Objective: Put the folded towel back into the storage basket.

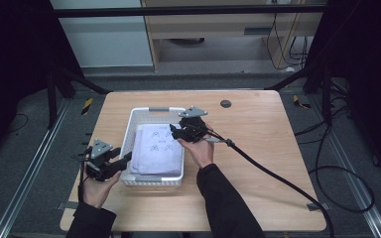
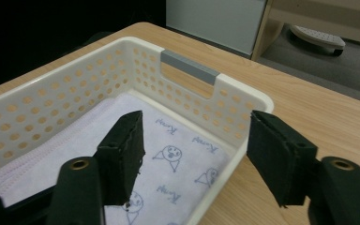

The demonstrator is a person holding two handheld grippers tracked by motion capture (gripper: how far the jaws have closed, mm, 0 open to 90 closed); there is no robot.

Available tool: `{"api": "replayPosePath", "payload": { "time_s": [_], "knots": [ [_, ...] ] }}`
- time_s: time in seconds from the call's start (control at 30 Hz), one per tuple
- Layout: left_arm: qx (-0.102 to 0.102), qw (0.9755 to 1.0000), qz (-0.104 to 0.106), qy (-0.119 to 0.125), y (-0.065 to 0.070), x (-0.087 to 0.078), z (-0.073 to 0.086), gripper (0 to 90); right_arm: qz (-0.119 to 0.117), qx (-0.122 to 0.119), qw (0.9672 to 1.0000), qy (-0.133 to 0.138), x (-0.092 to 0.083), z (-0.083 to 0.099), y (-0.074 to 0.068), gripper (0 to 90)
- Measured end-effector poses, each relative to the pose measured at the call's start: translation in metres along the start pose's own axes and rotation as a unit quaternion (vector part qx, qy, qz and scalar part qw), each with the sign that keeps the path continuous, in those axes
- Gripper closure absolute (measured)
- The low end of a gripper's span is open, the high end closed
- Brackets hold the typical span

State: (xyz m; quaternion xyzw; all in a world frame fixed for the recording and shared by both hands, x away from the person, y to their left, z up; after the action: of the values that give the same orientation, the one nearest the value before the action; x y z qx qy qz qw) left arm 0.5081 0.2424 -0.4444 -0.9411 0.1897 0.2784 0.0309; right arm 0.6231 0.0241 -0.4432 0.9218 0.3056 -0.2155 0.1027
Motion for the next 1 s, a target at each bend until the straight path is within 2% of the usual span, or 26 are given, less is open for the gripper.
{"api": "replayPosePath", "payload": {
  "time_s": [0.13,0.3,0.37,0.5,0.7,1.0],
  "knots": [
    [0.000,1.0000,0.000,0.008,-0.002,-0.006,-0.001,45.4,0.000,-0.002,1.0000,-0.002,-0.015,-0.003,0.005,29.0],
    [-0.002,0.9999,-0.003,0.016,-0.008,-0.013,-0.001,41.4,-0.003,0.003,1.0000,0.006,-0.033,-0.004,0.010,25.5],
    [-0.003,0.9998,-0.006,0.018,-0.011,-0.016,-0.001,40.5,0.004,-0.002,0.9999,0.011,-0.041,-0.003,0.016,24.0],
    [-0.004,0.9998,-0.008,0.019,-0.016,-0.020,0.002,39.6,0.003,0.011,0.9998,0.017,-0.058,0.002,0.030,21.5],
    [-0.004,0.9998,-0.007,0.018,-0.023,-0.024,0.005,37.5,0.006,0.021,0.9992,0.034,-0.088,0.014,0.047,18.8],
    [0.001,0.9999,-0.007,0.015,-0.028,-0.028,0.014,35.0,0.009,0.027,0.9989,0.038,-0.123,0.041,0.067,16.1]
  ]
}}
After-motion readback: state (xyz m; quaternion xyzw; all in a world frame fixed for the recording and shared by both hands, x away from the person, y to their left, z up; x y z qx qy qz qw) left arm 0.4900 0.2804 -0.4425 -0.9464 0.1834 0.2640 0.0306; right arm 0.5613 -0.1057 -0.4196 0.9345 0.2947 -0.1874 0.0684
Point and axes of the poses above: each handheld gripper's, and its own axes: x roughly forward along the jaws, z roughly out of its underside, y roughly to its right, the point moved 7 cm from there along x, roughly forward along the jaws, and after that the axes turned 3 degrees about -x, right-handed, at the moved point
